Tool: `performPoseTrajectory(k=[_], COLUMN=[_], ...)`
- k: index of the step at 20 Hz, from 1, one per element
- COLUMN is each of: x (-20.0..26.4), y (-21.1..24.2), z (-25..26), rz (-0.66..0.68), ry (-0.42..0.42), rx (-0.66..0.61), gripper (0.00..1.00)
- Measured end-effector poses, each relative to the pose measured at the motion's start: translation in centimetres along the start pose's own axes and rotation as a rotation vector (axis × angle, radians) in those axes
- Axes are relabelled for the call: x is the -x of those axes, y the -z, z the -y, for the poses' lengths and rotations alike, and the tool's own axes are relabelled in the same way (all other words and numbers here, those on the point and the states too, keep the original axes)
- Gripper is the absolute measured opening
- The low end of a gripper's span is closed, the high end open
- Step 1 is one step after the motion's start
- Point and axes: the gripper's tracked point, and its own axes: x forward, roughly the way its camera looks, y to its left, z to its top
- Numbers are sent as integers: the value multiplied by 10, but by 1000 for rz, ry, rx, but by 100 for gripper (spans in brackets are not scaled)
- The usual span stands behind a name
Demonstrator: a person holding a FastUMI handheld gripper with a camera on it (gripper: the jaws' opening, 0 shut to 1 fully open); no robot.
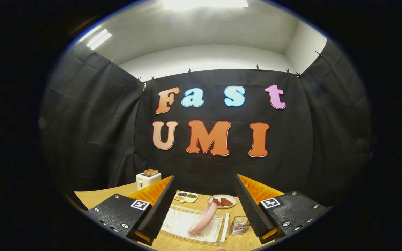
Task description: Take the plate from the dish rack, then take the spoon from the basket and place it into the plate.
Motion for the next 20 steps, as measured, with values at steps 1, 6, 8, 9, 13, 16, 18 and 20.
performPoseTrajectory(k=[1, 6, 8, 9, 13, 16, 18, 20], x=[0, -4, -6, -8, -23, -38, -47, -57], y=[0, -1, 3, 5, 25, 39, 49, 65], z=[-1, 3, 5, 5, 9, 8, 7, 2], rz=[0, -3, -24, -35, -130, -222, -283, -349], ry=[-2, 6, 8, 5, -10, -22, -34, -65], rx=[2, 1, -11, -17, -26, -42, -46, -40], gripper=[99, 99, 98, 98, 98, 99, 99, 99])
